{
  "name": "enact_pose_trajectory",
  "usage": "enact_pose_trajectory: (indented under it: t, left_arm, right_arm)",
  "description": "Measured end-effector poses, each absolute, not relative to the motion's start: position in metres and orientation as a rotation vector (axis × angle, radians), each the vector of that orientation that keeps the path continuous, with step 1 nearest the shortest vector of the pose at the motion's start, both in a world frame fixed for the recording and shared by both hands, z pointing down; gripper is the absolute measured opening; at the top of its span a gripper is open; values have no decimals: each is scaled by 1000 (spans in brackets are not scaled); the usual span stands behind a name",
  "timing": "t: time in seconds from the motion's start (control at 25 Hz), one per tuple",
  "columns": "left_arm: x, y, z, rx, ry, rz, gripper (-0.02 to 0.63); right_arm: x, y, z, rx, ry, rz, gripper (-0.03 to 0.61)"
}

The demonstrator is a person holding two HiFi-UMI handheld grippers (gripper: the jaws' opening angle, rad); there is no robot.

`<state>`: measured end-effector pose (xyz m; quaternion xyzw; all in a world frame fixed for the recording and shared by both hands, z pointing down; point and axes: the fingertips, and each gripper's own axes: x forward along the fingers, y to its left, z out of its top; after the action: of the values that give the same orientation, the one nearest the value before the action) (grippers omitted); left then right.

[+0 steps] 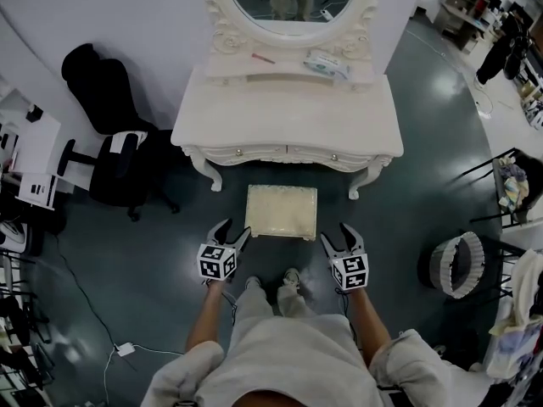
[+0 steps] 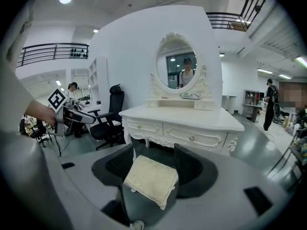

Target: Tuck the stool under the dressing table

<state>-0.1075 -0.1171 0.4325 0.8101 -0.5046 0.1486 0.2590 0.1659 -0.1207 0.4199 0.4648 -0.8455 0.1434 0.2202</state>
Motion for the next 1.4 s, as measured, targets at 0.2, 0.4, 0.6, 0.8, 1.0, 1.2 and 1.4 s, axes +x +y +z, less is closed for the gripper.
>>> enact_pose_trajectory:
  t: [0.2,0.4,0.6,0.8,1.0,1.2,1.4]
  left_arm:
    - [-120,-126,441,2211,-1343,410,258]
    - [-135,-137,451,2227,-1309,413,258]
    - [-147,-139,472,2223,-1271,430,258]
    - [-152,-134,499,2204,-1238,459,258]
    - [-150,-131,519,2189,-1231,463,258]
    - [-148,-127,542,2168,-1231,466,258]
    - [-147,-124,566,2150,-1226,479,258]
  right_arm:
    - [156,-117,431,1302,-2309,411,250]
    - [144,-118,439,1358,-2275,430,250]
    - [134,-121,456,1399,-2241,456,250]
    - [128,-122,474,1411,-2224,481,250]
    - [128,-121,492,1402,-2216,496,250]
    - [133,-118,514,1397,-2199,518,250]
    - [137,-115,542,1377,-2175,549,250]
